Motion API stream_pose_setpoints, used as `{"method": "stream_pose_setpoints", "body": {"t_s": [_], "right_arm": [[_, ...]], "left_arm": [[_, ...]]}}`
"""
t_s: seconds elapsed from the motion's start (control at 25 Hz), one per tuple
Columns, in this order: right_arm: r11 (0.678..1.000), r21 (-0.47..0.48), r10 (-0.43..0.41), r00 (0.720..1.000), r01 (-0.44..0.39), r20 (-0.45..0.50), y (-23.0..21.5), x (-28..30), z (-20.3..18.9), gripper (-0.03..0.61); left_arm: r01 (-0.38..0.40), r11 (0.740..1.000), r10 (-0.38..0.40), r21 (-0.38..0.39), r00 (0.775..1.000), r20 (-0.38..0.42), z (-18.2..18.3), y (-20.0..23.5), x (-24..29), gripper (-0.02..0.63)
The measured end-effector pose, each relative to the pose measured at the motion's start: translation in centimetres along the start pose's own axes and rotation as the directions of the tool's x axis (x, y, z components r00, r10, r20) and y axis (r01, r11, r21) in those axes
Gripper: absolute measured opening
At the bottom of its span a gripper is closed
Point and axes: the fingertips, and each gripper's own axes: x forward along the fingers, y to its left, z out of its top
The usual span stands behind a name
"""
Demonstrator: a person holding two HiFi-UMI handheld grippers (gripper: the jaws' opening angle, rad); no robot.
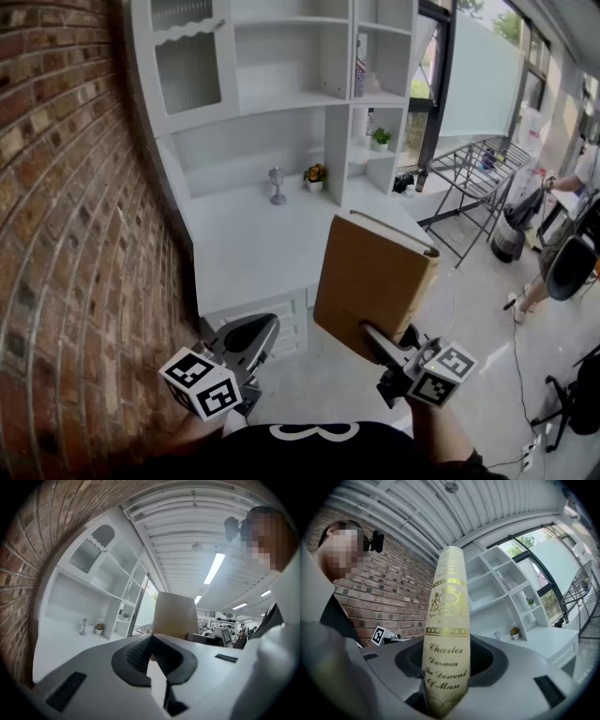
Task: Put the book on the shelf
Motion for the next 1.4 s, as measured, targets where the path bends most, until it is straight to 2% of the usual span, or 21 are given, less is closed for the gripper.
{"method": "stream_pose_setpoints", "body": {"t_s": [0.24,0.48,0.72,1.04,1.4], "right_arm": [[1.0,-0.003,0.009,1.0,-0.009,0.006,1.2,-0.3,0.5,0.204],[1.0,0.015,0.017,0.998,-0.018,0.054,2.2,-0.3,1.6,0.209],[1.0,-0.007,0.003,0.997,-0.002,0.077,1.7,0.2,3.2,0.21],[1.0,-0.005,0.013,0.996,-0.013,0.086,-0.6,2.8,3.2,0.21],[1.0,0.012,-0.014,0.996,0.013,0.09,-6.1,8.2,3.4,0.206]], "left_arm": [[-0.012,1.0,0.012,0.007,1.0,0.006,0.4,0.0,-0.8,0.003],[-0.013,1.0,0.013,0.0,1.0,0.014,1.0,0.2,-1.3,0.003],[-0.002,1.0,0.002,0.001,1.0,0.007,1.1,0.2,-1.4,0.003],[-0.087,0.996,0.087,-0.008,0.996,0.03,1.5,4.6,-0.7,0.003],[-0.096,0.995,0.097,-0.029,0.995,0.022,2.0,10.7,3.9,0.003]]}}
